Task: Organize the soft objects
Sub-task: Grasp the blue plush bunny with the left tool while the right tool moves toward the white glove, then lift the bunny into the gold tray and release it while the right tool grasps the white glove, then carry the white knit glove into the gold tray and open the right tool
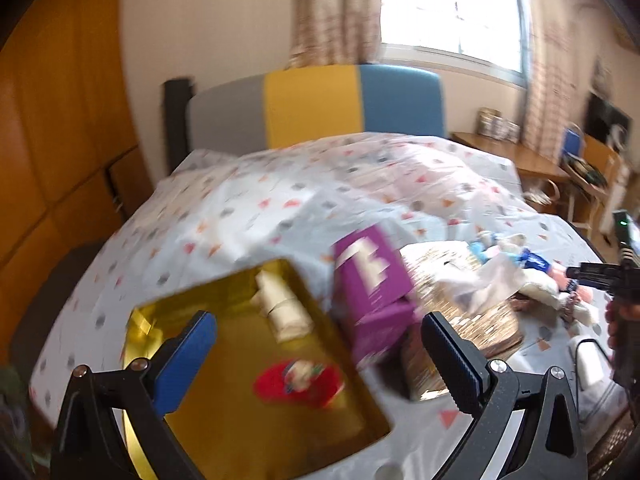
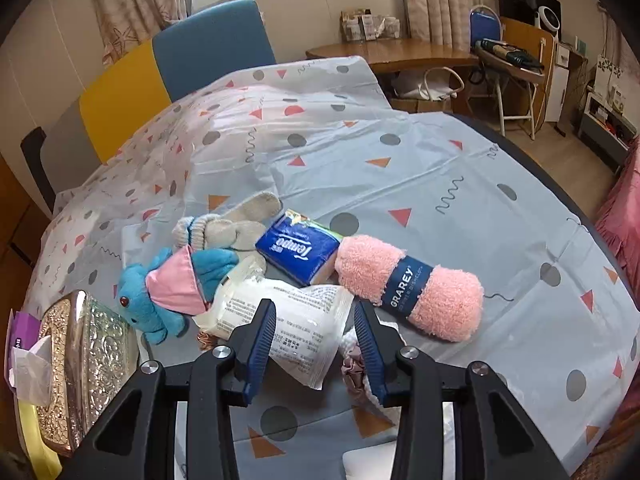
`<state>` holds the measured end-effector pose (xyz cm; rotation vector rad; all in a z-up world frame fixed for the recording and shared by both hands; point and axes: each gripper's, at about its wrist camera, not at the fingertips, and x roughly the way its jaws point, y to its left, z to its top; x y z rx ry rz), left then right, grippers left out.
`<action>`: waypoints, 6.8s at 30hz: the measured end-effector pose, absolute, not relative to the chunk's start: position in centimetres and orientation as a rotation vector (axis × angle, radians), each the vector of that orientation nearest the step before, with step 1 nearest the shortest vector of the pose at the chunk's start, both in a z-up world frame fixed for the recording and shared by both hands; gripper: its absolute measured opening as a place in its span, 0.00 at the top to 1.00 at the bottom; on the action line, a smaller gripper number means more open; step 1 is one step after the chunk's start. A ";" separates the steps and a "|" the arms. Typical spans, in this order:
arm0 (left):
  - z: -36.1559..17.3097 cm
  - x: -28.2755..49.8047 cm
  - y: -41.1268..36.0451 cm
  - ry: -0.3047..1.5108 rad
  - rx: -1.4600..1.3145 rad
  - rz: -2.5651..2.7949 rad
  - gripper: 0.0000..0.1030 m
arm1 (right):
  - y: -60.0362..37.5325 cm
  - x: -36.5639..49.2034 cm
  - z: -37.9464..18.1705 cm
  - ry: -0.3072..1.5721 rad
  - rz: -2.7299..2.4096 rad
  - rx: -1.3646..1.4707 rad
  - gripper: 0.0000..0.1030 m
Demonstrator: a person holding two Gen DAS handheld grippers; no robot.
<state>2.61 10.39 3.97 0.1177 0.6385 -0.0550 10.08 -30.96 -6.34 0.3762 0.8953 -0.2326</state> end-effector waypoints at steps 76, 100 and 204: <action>7.2 22.4 4.5 0.916 -0.268 -0.317 0.53 | -25.4 20.4 -6.2 0.951 0.007 0.058 0.60; -6.4 7.3 29.4 0.984 -0.667 0.153 0.51 | -20.0 28.5 -11.8 1.146 -0.014 -0.201 0.70; -3.6 -4.8 27.8 0.753 -0.264 0.342 0.17 | 15.8 15.0 -0.9 0.944 0.642 -0.249 0.65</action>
